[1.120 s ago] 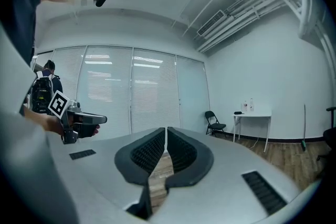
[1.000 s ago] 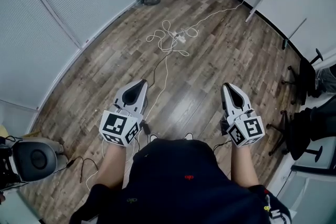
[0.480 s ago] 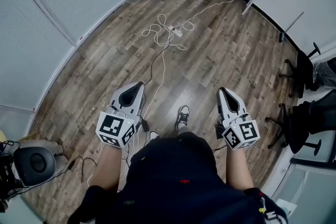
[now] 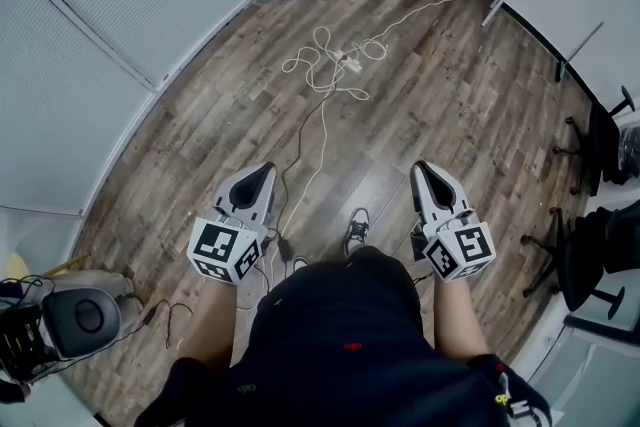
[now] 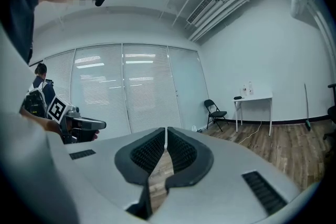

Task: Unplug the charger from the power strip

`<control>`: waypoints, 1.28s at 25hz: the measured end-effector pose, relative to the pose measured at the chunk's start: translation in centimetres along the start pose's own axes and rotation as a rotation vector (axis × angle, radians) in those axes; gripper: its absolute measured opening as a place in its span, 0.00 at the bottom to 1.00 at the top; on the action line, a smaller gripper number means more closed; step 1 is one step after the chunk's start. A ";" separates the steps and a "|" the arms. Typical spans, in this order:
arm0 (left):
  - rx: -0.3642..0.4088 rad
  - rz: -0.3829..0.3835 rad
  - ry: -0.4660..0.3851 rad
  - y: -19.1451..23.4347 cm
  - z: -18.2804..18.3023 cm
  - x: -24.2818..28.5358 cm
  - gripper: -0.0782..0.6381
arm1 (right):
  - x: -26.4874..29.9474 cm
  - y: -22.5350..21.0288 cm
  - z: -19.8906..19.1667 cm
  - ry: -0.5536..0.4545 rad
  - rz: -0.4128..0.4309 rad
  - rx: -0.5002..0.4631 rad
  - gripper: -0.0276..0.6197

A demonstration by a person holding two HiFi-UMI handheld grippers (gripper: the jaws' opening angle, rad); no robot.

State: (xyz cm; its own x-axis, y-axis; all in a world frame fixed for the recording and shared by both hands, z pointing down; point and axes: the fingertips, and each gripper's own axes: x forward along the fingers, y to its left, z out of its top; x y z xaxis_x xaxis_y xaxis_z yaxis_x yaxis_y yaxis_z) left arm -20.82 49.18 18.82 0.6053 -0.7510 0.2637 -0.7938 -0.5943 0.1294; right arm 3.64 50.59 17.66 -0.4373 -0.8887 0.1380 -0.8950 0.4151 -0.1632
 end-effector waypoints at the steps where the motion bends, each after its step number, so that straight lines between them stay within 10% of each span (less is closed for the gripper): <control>1: -0.002 0.005 0.006 0.1 0.2 1.5 0.14 | 0.8 -1.4 0.4 0.001 0.001 0.001 0.09; 17: -0.020 0.093 -0.037 -0.4 5.0 17.5 0.14 | 9.8 -16.9 3.7 -0.003 0.132 -0.006 0.09; 32: -0.021 -0.032 -0.010 1.4 7.0 30.2 0.14 | 15.2 -25.5 3.2 0.045 0.034 0.022 0.09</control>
State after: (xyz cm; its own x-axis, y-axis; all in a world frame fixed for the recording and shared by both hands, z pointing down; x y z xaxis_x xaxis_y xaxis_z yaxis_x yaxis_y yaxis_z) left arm -3.25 23.60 20.25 0.6306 -0.7348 0.2500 -0.7753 -0.6117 0.1574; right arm 20.15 25.88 20.79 -0.4711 -0.8645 0.1754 -0.8778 0.4398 -0.1899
